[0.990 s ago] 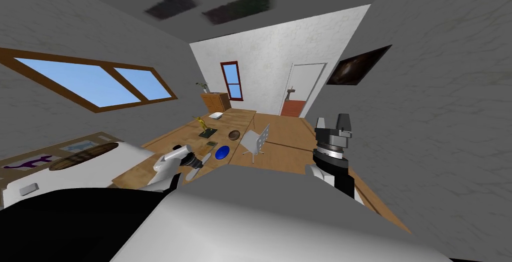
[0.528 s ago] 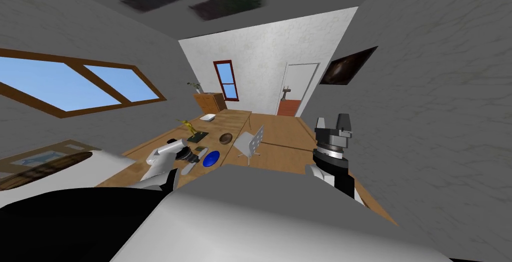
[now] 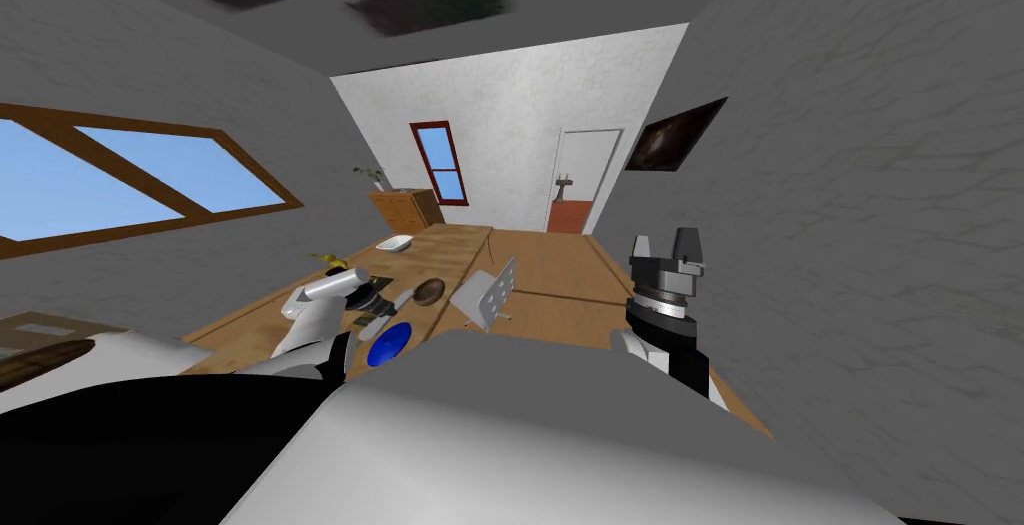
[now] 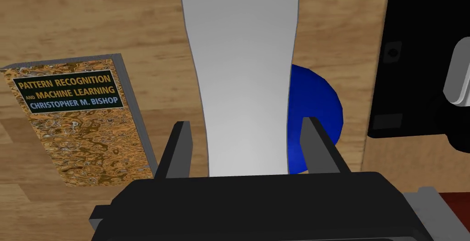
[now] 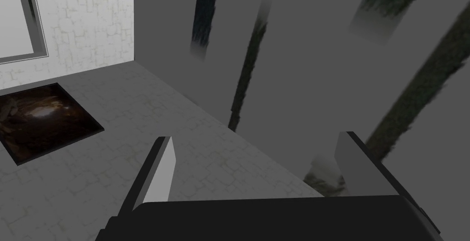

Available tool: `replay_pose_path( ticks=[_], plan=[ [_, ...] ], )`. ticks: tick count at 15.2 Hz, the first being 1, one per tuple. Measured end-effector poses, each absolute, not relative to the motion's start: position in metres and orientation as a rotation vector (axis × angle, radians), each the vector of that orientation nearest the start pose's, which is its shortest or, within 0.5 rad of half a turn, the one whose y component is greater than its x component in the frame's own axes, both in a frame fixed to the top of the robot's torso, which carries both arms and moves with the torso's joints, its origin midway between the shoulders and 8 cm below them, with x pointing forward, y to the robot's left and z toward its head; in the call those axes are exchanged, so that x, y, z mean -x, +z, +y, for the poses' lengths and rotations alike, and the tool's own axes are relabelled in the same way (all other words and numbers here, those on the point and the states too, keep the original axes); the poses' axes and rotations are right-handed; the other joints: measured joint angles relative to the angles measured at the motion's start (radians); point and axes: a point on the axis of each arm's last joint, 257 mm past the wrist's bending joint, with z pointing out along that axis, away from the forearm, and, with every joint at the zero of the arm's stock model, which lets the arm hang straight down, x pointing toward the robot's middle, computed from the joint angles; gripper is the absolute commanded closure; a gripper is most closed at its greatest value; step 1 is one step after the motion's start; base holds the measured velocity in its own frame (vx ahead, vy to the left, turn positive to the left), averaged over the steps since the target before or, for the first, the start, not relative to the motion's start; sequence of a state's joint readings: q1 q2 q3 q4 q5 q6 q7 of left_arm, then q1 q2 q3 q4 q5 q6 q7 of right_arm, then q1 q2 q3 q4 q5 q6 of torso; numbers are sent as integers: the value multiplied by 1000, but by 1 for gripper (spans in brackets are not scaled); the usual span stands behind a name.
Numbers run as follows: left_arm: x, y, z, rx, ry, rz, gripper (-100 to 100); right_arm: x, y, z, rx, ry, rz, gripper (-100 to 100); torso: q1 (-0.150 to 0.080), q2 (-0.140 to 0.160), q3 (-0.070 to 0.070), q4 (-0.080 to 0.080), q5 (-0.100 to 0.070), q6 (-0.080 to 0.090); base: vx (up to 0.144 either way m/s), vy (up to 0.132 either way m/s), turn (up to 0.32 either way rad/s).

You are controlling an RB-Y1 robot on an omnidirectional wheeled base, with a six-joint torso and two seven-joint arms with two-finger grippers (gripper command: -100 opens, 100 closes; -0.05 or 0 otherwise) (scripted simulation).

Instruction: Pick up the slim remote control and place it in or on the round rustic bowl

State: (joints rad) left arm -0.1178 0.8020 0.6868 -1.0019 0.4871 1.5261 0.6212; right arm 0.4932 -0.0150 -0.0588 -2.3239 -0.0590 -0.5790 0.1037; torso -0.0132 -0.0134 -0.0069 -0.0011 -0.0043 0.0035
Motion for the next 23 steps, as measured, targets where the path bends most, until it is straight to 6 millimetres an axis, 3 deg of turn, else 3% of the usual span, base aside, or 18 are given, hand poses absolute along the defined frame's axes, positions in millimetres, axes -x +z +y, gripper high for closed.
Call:
replay_pose_path(
  ticks=[5,12,13,18,23],
  plan=[
    [-239,-344,646,3061,-123,161,100,-316,61,-297,-535,1213,519,0,8,3,2,0,2,-2,143,-18,-27],
    [-241,-335,616,3152,-204,90,100,-316,61,-297,-535,1213,520,0,16,1,0,0,4,-4,158,48,4],
    [-241,-335,615,3156,-207,85,-100,-316,61,-297,-535,1213,520,0,15,4,2,0,4,-4,36,14,-6],
    [-241,-335,615,3156,-207,84,-100,-316,61,-297,-535,1213,519,0,12,14,7,2,4,-5,7,2,-5],
    [-240,-310,620,3156,-209,72,-100,-316,61,-297,-535,1213,519,0,11,15,9,3,3,-5,-6,-5,-26]
  ],
)
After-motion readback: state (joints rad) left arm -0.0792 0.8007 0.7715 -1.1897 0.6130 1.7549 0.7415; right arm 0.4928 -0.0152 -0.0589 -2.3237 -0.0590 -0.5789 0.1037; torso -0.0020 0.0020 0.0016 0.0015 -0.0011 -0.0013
